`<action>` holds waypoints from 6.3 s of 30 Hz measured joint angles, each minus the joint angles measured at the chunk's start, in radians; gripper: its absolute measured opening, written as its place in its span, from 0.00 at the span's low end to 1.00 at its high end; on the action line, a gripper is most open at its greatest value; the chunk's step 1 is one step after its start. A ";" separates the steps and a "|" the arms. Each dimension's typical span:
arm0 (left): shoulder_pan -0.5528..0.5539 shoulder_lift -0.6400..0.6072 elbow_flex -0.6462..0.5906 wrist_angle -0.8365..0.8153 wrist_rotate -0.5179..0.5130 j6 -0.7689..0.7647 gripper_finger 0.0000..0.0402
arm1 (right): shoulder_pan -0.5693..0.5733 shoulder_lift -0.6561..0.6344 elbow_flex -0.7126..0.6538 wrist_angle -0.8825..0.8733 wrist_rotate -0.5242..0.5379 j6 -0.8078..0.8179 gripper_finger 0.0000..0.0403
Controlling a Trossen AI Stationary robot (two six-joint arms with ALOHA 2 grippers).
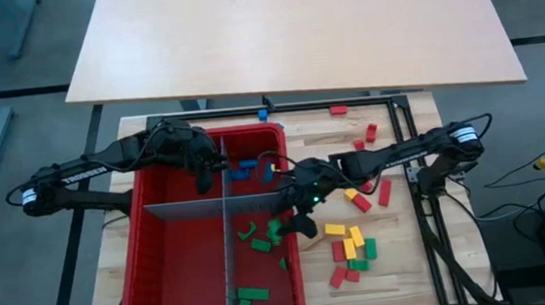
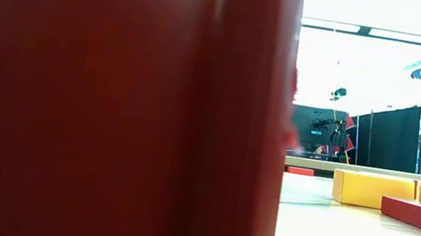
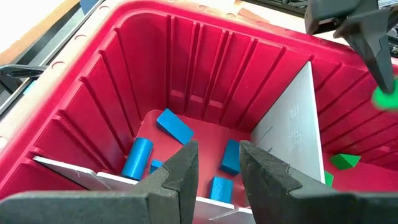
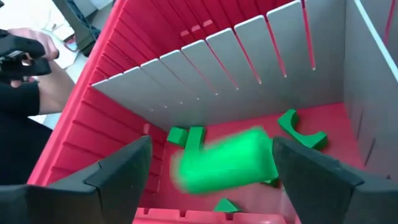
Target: Sort blocks
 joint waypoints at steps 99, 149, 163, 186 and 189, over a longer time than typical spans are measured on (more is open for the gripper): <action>0.000 0.000 0.000 -0.007 0.001 0.018 0.26 | 0.528 0.010 -0.424 -0.594 0.227 1.121 0.37; 0.000 0.000 0.000 0.009 0.000 -0.001 0.26 | 0.263 -0.103 0.024 -0.128 0.525 0.021 0.27; 0.000 0.000 0.000 -0.002 0.001 0.001 0.26 | 0.158 0.005 0.073 -0.159 0.573 -0.003 0.50; 0.000 0.000 -0.001 -0.007 0.001 0.001 0.26 | 0.377 -0.134 0.061 -0.763 0.657 0.360 0.54; 0.000 0.001 -0.001 -0.008 0.001 0.001 0.26 | 0.461 -0.139 0.047 -0.828 0.731 0.478 0.52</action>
